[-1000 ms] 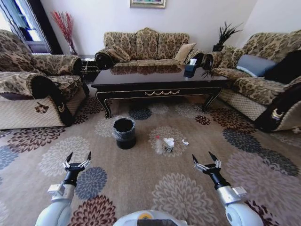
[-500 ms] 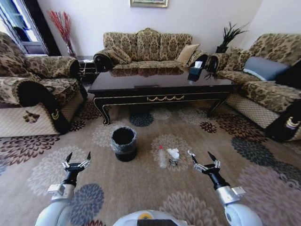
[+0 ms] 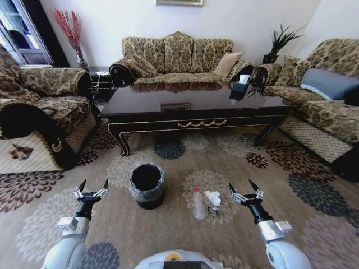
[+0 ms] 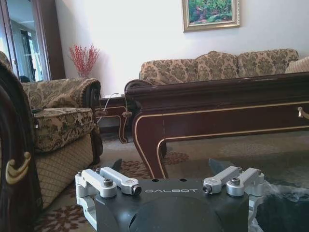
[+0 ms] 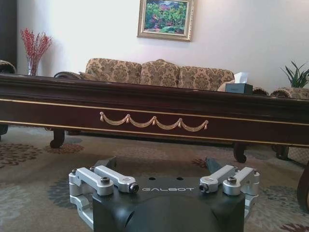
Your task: Move to the front of the table and pick up the trash from the floor, then place it into the trash bin.
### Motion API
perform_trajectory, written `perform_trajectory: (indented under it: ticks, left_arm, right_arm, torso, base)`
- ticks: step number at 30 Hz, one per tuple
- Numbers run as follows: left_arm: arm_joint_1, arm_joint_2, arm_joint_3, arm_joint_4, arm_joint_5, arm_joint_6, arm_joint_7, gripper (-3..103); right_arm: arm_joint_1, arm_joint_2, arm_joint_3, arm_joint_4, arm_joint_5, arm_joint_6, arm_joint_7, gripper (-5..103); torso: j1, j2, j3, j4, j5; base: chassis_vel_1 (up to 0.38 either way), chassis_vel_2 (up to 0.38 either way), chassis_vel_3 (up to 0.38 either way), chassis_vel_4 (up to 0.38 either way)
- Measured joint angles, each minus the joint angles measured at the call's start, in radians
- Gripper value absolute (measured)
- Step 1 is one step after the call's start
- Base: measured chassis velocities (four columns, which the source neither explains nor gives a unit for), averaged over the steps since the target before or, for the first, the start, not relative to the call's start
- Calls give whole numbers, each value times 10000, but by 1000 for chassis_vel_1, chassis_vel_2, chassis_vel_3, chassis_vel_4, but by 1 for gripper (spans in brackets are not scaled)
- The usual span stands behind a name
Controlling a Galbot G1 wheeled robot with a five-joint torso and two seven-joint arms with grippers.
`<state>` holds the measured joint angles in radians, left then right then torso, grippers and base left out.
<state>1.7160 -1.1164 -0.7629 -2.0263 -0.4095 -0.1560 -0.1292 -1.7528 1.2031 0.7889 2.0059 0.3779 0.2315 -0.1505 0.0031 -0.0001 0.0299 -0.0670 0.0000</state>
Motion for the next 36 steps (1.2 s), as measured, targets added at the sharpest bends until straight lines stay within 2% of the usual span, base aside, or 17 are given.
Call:
perform_trajectory:
  ticks: [3, 7, 8, 10, 12, 13, 14, 18, 19, 20, 22, 23, 25, 26, 28, 30, 36]
  left_arm:
    - [-55, 3, 19, -17, 84, 106, -62, 100]
    - [-481, 138, 296, -296, 289, 1186, -350, 100]
    - [-481, 138, 296, -296, 289, 1186, -350, 100]
    - [-755, 262, 484, -479, 269, 2036, -587, 100]
    - [-1080, 440, 666, -708, 117, 3170, -1060, 100]
    - [-1080, 440, 666, -708, 117, 3170, -1060, 100]
    - [-1233, 506, 720, -790, -35, 3562, -1255, 100]
    - [-2154, 883, 1015, -1460, -2091, 5747, -2253, 100]
    - [-2154, 883, 1015, -1460, -2091, 5747, -2253, 100]
    - [-2369, 1049, 1075, -1691, -2632, 6445, -2475, 100]
    - [-2516, 1257, 1086, -1999, -3183, 7297, -2804, 100]
    - [-2516, 1257, 1086, -1999, -3183, 7297, -2804, 100]
    - [-2620, 1448, 1098, -2160, -3632, 8237, -3317, 100]
    - [-2832, 1602, 1228, -2100, -4135, 8788, -3709, 100]
    - [-2972, 1691, 1303, -2025, -4428, 8931, -3851, 100]
    - [-3443, 1986, 1590, -1788, -5319, 9078, -4036, 100]
    - [-4408, 2399, 2276, -1060, -6163, 9064, -4093, 100]
  right_arm:
    - [-14, 4, 0, -7, 3, 9, 2, 100]
    - [-46, 52, 1, -86, -127, 73, 2, 100]
    - [-46, 52, 1, -86, -127, 73, 2, 100]
    - [-47, 90, -14, -107, -173, 101, 2, 100]
    - [-69, 136, -21, -127, -241, 147, -3, 100]
    - [-69, 136, -21, -127, -241, 147, -3, 100]
    - [-78, 157, -21, -145, -279, 167, -9, 100]
    - [-137, 266, -67, -226, -438, 260, -60, 100]
    - [-137, 266, -67, -226, -438, 260, -60, 100]
    - [-107, 265, -145, -244, -470, 266, -63, 100]
    - [83, 149, -360, -296, -474, 258, -61, 100]
    - [83, 149, -360, -296, -474, 258, -61, 100]
    - [249, -5, -507, -347, -435, 228, -52, 100]
    - [271, -55, -527, -368, -396, 223, -50, 100]
    - [258, -62, -524, -372, -373, 223, -50, 100]
    - [190, -54, -508, -389, -353, 225, -52, 100]
    - [319, -84, -749, -442, -386, 206, -46, 100]
  torso:
    - [0, 0, 0, -1, 2]
    - [-1, 1, -3, 0, 1]
    - [-1, 1, -3, 0, 1]
    - [-2, 1, -3, -1, 0]
    - [-2, 1, -2, -1, 0]
    - [-2, 1, -2, -1, 0]
    - [-2, 1, -2, 0, 0]
    - [-2, 1, -1, -3, 0]
    - [-2, 1, -1, -3, 0]
    - [-2, 1, -2, -6, 0]
    - [-2, 1, -1, -3, 0]
    - [-2, 1, -1, -3, 0]
    - [-2, 1, -1, 3, 3]
    - [-2, 1, -1, 3, 0]
    - [-2, 1, -1, 2, -3]
    - [-1, 1, -1, -1, 0]
    - [-1, 1, 0, -6, 1]
  base:
    - [-94, 93, 74, -81]
    - [-11, 13, 5, -7]
    - [0, 0, 0, 0]
    - [0, 0, 0, 0]
    - [0, 0, 0, 0]
    - [0, 0, 0, 0]
    - [0, 0, 0, 0]
    - [0, 0, 0, 0]
    - [0, 0, 0, 0]
    - [0, 0, 0, 0]
    - [0, 0, 0, 0]
    - [0, 0, 0, 0]
    - [0, 0, 0, 0]
    - [0, 0, 0, 0]
    - [0, 0, 0, 0]
    - [0, 0, 0, 0]
    - [0, 0, 0, 0]
